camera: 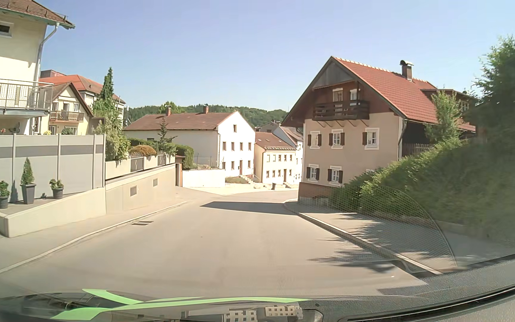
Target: Follow the waypoints while adhering to traffic rules and regulations
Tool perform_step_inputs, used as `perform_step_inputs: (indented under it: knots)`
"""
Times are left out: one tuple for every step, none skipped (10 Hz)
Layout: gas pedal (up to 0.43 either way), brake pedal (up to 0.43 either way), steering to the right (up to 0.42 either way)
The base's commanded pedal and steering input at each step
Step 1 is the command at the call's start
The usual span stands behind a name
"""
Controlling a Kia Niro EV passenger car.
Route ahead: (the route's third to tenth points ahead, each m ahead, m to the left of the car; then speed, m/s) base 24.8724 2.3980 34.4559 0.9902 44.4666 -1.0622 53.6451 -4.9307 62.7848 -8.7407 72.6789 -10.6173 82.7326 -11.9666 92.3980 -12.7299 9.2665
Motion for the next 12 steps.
perform_step_inputs:
  knots:
    - [0.000, 0.000, -0.036]
    - [0.000, 0.000, -0.036]
    - [0.000, 0.000, -0.036]
    - [0.000, 0.000, -0.036]
    - [0.000, 0.000, -0.036]
    - [0.000, 0.000, -0.035]
    - [0.000, 0.000, -0.034]
    - [0.000, 0.000, -0.030]
    - [0.000, 0.000, -0.025]
    - [0.000, 0.000, -0.019]
    - [0.000, 0.000, -0.015]
    - [0.000, 0.000, -0.014]
